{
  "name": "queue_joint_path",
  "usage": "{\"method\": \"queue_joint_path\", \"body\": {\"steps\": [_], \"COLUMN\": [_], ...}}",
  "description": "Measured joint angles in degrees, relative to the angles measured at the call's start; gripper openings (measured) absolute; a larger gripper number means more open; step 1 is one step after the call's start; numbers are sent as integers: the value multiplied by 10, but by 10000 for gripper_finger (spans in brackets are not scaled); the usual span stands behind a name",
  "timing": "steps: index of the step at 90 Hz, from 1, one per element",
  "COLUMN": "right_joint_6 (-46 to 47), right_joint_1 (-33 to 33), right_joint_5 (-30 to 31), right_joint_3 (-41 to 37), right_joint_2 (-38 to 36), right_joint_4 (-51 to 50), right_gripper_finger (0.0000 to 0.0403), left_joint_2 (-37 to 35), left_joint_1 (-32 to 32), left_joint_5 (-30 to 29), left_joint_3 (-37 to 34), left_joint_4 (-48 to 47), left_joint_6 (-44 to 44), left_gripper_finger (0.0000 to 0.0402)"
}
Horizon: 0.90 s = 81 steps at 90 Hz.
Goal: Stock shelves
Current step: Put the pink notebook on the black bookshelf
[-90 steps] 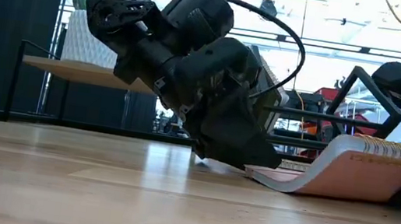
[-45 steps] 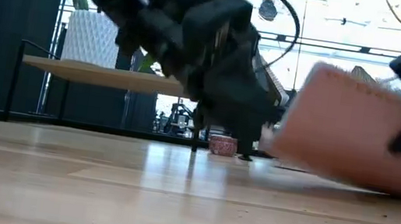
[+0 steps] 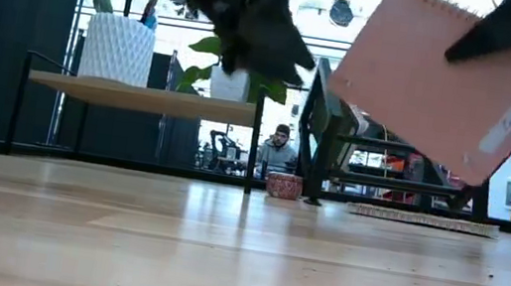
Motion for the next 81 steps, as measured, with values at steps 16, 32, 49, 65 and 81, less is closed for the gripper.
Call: {"method": "queue_joint_path", "body": {"steps": [16,32,49,65,81], "right_joint_6": [-6,-5,-19,-92,-133], "right_joint_1": [-12,-26,-54,-112,-237], "right_joint_5": [24,56,151,273,216], "right_joint_3": [0,0,0,16,19], "right_joint_2": [-33,-52,-90,-138,-169], "right_joint_4": [-2,-1,2,13,25], "right_gripper_finger": [6,6,5,5,10], "left_joint_2": [-55,-73,-77,-77,-77], "left_joint_1": [-8,-20,-26,-25,-25], "left_joint_5": [-35,-38,-39,-39,-39], "left_joint_3": [0,0,-1,-1,-1], "left_joint_4": [-18,-29,-31,-31,-31], "left_joint_6": [0,0,0,-1,-1], "left_gripper_finger": [173,173,173,173,173]}}
